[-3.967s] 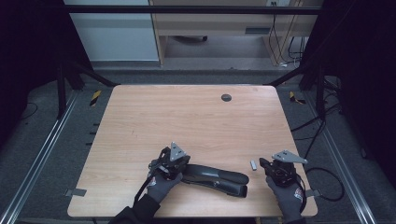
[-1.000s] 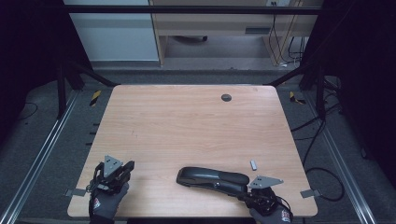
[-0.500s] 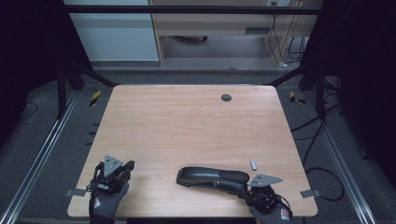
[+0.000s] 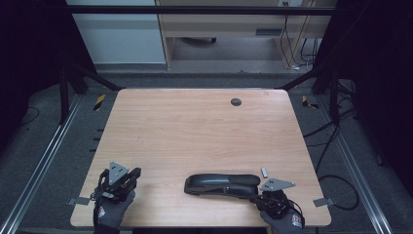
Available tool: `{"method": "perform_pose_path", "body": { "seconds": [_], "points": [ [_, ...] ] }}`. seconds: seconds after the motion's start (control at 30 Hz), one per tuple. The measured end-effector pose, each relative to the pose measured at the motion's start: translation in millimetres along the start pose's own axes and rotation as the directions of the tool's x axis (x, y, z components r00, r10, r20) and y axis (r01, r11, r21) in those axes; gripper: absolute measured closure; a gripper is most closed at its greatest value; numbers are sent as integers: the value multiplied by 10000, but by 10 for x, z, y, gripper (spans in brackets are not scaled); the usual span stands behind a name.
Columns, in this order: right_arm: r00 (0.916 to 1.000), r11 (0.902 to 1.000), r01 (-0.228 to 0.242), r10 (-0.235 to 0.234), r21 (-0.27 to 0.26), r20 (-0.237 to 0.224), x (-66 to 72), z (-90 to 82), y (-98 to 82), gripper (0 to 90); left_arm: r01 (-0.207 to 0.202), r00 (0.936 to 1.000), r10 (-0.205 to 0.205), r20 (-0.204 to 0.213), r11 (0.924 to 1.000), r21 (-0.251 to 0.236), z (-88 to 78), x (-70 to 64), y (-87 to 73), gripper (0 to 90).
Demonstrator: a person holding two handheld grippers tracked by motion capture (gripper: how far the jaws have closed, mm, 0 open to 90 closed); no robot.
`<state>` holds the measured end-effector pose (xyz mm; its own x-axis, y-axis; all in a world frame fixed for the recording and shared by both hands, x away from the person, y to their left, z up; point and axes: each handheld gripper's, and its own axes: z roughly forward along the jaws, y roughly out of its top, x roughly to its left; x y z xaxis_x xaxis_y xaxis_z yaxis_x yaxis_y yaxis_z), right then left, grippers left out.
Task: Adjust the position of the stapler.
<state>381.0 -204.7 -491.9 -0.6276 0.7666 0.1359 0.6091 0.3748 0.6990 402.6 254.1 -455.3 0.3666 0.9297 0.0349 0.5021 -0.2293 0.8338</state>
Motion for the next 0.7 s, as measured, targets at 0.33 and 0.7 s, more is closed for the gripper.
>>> {"method": "perform_pose_path", "body": {
  "seconds": [0.33,0.7],
  "points": [
    [9999,9987,149,-148,-479,30,4,-56,21,900,60,10000,-60,-12,10000,-42,-1,0,2,816],
    [9975,9922,-279,356,-1217,612,-130,-183,19,884,-89,9998,87,152,9999,144,17,-46,21,637]
  ]
}}
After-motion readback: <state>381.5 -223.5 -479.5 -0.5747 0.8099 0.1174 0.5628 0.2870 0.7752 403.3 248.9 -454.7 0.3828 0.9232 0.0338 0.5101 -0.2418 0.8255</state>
